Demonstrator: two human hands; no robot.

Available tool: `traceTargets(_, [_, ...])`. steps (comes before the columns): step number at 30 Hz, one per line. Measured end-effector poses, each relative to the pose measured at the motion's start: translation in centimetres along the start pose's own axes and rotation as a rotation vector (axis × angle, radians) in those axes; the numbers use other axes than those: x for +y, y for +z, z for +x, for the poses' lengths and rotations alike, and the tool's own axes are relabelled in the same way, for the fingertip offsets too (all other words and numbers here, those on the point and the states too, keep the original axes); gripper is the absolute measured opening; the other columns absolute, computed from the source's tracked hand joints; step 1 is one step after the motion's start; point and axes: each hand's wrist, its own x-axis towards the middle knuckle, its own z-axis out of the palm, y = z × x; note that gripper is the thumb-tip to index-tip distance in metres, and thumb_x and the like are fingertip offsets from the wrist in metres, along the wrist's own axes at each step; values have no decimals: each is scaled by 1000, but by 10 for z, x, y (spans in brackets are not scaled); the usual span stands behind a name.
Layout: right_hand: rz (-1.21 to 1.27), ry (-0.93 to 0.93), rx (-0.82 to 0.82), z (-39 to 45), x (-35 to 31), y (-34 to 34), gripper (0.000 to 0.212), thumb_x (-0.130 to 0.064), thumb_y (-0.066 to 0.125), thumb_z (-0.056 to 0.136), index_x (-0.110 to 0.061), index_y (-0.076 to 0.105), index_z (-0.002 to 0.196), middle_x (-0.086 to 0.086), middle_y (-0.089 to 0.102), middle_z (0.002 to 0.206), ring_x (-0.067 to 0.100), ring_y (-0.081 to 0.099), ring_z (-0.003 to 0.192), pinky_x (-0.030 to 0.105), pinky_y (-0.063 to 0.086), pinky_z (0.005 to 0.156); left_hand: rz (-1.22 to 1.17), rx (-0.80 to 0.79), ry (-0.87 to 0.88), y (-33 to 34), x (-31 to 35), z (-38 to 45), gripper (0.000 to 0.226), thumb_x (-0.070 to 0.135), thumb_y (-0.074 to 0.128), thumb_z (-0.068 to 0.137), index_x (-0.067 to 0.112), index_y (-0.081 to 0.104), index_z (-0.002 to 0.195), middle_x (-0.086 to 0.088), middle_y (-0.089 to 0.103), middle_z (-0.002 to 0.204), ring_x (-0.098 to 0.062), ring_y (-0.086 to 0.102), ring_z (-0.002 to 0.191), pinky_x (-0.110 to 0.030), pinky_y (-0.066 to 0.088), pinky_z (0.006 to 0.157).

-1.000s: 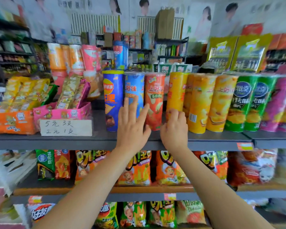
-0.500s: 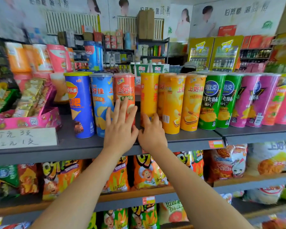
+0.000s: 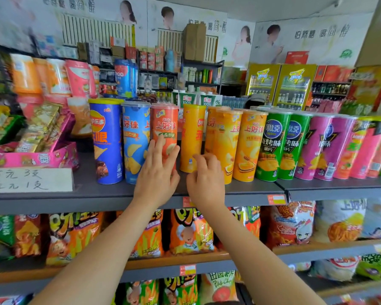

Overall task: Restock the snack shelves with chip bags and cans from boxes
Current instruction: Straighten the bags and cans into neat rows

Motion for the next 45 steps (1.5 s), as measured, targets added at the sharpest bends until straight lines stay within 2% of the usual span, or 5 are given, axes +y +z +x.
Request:
traceTargets(3, [-165,74,185,-4,13,-16,46,-15,44,79,-16,62,121,20,54,122,40,52,108,46,45,77,4,-11,-8,-2,1,1,61,22,58,92,18,38,150,-22,12,162,-44,17,148,-58,43,106])
traceTargets(12, [-226,175,-17,-6,37,-12,47,-9,56,77,-16,61,123,24,46,135,45,48,115,50,47,79,-4,-20,-13,-2,2,-1,63,26,58,93,19,37,151,-20,10,162,-42,16,148,-56,45,105])
traceTargets(16, [-119,-56,117,1,22,-10,34,-10,48,81,-6,66,109,20,57,112,39,57,95,43,50,68,-50,15,-10,-2,1,-1,59,28,56,94,15,38,149,-22,18,158,-42,25,144,-52,48,101])
traceTargets(26, [-157,111,-572,49,4,25,85,-10,52,98,-44,0,156,24,7,155,42,32,139,48,41,109,-197,102,-55,0,0,-3,63,48,30,100,19,27,155,-13,17,160,-32,23,147,-49,51,99])
traceTargets(45, [-253,53,-445,60,11,52,49,-43,41,103,-36,22,148,25,24,145,42,38,130,49,46,98,-183,101,-80,1,-2,-4,63,48,32,99,21,27,156,-13,23,157,-32,28,144,-47,51,99])
